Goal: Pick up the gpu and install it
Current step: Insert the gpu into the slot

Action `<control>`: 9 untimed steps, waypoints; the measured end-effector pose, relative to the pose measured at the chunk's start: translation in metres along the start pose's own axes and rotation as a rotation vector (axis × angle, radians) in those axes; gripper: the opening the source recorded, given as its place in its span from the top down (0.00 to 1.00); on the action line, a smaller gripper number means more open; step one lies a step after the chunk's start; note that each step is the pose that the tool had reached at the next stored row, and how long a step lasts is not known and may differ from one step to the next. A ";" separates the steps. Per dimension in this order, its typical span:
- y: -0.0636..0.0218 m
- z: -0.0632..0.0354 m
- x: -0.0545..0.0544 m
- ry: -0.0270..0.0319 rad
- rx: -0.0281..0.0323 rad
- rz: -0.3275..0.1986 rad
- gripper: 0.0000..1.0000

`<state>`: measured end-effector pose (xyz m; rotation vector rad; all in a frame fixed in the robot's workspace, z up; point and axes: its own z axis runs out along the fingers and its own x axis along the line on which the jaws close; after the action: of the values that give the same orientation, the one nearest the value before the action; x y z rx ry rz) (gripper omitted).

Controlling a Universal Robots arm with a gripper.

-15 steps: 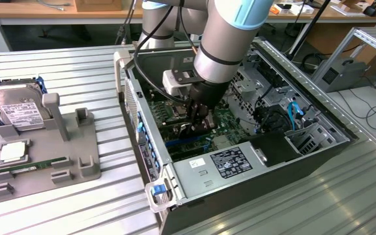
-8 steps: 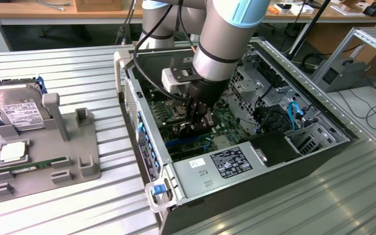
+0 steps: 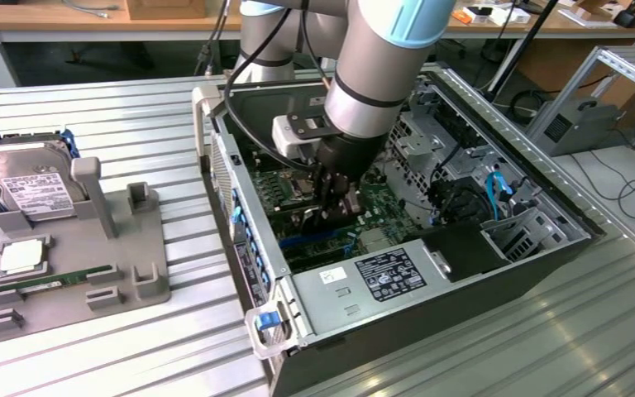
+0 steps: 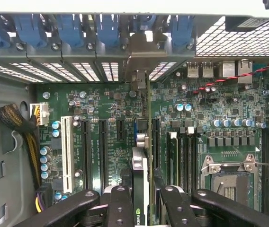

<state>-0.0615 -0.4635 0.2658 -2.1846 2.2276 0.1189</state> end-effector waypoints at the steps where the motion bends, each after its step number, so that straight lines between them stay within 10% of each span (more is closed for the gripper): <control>1: 0.0000 0.0005 0.000 0.0001 -0.0001 0.000 0.73; 9: -0.0001 0.0024 0.000 0.0000 -0.0001 0.000 0.73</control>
<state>-0.0616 -0.4635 0.2634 -2.1843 2.2280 0.1189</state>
